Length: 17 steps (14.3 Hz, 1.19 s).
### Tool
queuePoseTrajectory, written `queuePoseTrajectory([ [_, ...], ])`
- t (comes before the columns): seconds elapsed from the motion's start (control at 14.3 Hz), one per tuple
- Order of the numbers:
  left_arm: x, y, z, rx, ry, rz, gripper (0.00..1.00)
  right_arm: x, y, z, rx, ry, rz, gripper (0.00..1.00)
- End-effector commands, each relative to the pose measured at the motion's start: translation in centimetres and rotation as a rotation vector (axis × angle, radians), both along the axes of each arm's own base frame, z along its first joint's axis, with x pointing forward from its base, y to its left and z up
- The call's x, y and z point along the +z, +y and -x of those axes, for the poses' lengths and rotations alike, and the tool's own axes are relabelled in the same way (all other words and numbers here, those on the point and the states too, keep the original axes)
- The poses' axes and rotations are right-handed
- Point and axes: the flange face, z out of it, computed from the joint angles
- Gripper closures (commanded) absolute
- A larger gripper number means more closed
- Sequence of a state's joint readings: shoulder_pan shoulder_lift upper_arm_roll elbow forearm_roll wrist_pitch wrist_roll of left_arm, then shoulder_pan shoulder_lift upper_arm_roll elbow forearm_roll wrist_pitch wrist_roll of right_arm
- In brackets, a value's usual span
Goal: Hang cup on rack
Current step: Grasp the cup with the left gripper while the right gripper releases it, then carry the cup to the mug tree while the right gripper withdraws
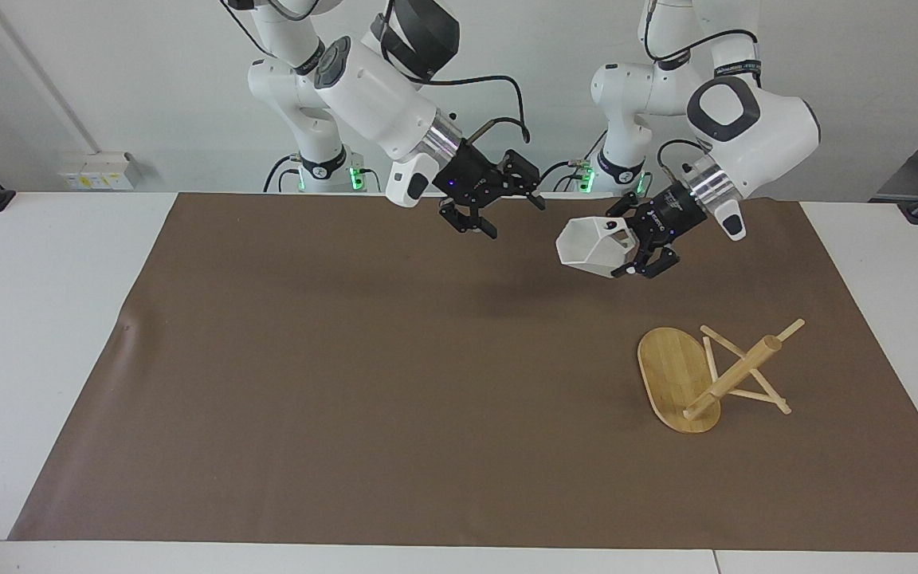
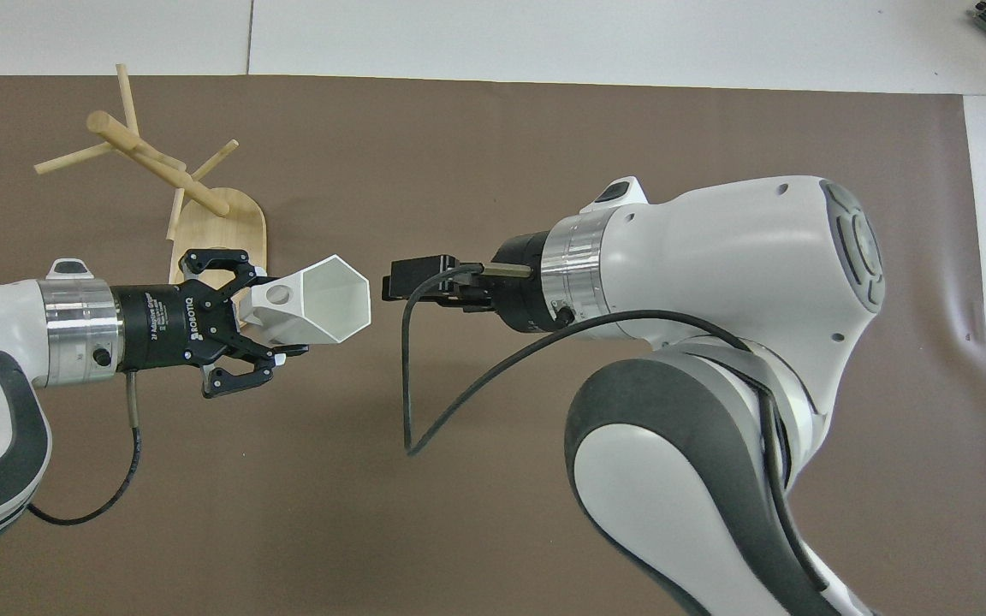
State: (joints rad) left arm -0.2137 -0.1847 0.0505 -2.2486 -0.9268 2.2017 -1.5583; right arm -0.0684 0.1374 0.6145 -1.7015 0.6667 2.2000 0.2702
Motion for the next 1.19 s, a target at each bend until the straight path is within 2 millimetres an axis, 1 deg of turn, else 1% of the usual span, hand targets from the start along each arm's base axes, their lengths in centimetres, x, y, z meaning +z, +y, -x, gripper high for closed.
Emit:
queuePoseTrajectory([
  [0.0, -0.9, 1.7, 0.0, 0.167, 0.035, -0.030, 1.00, 1.0, -2.2, -0.8, -0.040, -0.001, 0.000, 0.00],
  [0.07, -1.1, 2.0, -0.4, 0.212, 0.032, -0.037, 1.00, 1.4, -3.3, -1.2, -0.045, -0.007, 0.008, 0.00],
  [0.14, -1.7, 2.2, -0.7, 0.251, 0.053, -0.038, 1.00, 1.4, -4.8, -1.9, -0.043, -0.023, 0.017, 0.00],
  [0.28, -1.8, 2.3, -1.3, 0.303, 0.035, -0.048, 1.00, 1.7, -8.3, -3.0, -0.006, -0.086, 0.043, 0.00],
  [0.35, -2.3, 2.3, -1.8, 0.340, 0.042, -0.052, 1.00, 2.0, -10.0, -3.5, -0.007, -0.104, 0.053, 0.00],
  [0.49, -2.3, 2.5, -3.2, 0.399, 0.023, -0.056, 1.00, 2.4, -12.5, -3.9, -0.016, -0.120, 0.072, 0.00],
  [0.56, -1.9, 2.3, -3.9, 0.430, 0.035, -0.043, 1.00, 2.6, -14.4, -4.0, 0.007, -0.141, 0.116, 0.00],
  [0.63, -1.9, 2.3, -4.5, 0.454, 0.035, -0.040, 1.00, 2.3, -16.7, -4.3, 0.046, -0.165, 0.191, 0.00],
  [0.7, -1.9, 2.5, -4.8, 0.478, 0.019, -0.044, 1.00, 2.6, -18.7, -4.1, 0.069, -0.175, 0.258, 0.00],
  [0.77, -1.8, 2.6, -5.0, 0.504, 0.011, -0.044, 1.00, 2.6, -20.2, -3.8, 0.089, -0.166, 0.321, 0.00],
  [0.84, -2.3, 1.7, -5.3, 0.514, 0.007, -0.049, 1.00, 2.3, -21.9, -3.8, 0.099, -0.155, 0.392, 0.00],
  [0.91, -2.7, 1.2, -5.9, 0.536, 0.005, -0.049, 1.00, 2.4, -23.3, -3.7, 0.102, -0.151, 0.455, 0.00],
  [0.98, -3.3, 1.1, -6.3, 0.562, 0.021, -0.047, 1.00, 2.1, -24.6, -3.6, 0.103, -0.137, 0.505, 0.00],
  [1.12, -3.1, 1.0, -6.6, 0.577, 0.014, -0.043, 1.00, 1.6, -26.8, -3.6, 0.093, -0.115, 0.575, 0.00],
])
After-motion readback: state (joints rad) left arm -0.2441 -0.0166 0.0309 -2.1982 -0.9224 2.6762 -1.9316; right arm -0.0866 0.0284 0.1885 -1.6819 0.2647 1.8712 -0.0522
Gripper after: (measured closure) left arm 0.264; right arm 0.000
